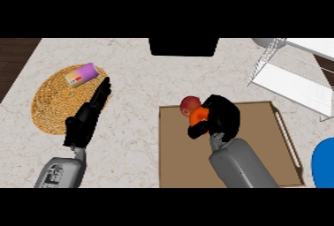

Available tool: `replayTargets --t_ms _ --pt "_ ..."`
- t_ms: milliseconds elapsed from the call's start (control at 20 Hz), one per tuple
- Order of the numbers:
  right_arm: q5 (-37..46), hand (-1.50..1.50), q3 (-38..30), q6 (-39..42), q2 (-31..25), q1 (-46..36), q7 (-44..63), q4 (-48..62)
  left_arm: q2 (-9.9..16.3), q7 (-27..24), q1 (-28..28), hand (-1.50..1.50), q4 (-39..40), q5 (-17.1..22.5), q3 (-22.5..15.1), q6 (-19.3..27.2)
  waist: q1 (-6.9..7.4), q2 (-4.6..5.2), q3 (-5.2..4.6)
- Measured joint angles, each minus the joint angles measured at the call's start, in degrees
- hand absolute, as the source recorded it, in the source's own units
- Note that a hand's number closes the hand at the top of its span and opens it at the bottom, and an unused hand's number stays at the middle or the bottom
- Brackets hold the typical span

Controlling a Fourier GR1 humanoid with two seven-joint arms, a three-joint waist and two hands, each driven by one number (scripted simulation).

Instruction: Pick the squash from the tray and place it in the tiered shelf

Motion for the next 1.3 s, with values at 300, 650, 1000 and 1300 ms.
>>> replayTargets --t_ms 300,650,1000,1300 --pt "-0.65 1.5 -0.95 -12.05 0.12 -8.23 -1.05 2.14 -0.43 0.06 -0.92 0.0 0.79 -0.34 -0.02 0.24 -0.03 0.0 0.05" --pt "5.93 1.5 -0.31 -16.59 0.07 -16.12 2.11 0.25 -0.26 -0.26 0.57 0.0 0.2 -0.1 0.32 -0.09 -0.7 -0.27 0.0" --pt "17.18 1.5 -4.46 -12.42 0.1 -22.19 7.12 -2.96 0.05 0.03 1.24 0.0 -0.21 -0.02 1.11 0.1 -1.66 -0.54 -0.04" --pt "25.57 1.5 -9.89 -7.63 -0.53 -26.55 7.88 -6.38 0.05 -0.09 0.34 0.0 0.66 -0.23 1.69 0.36 -2.13 -0.52 -0.04"
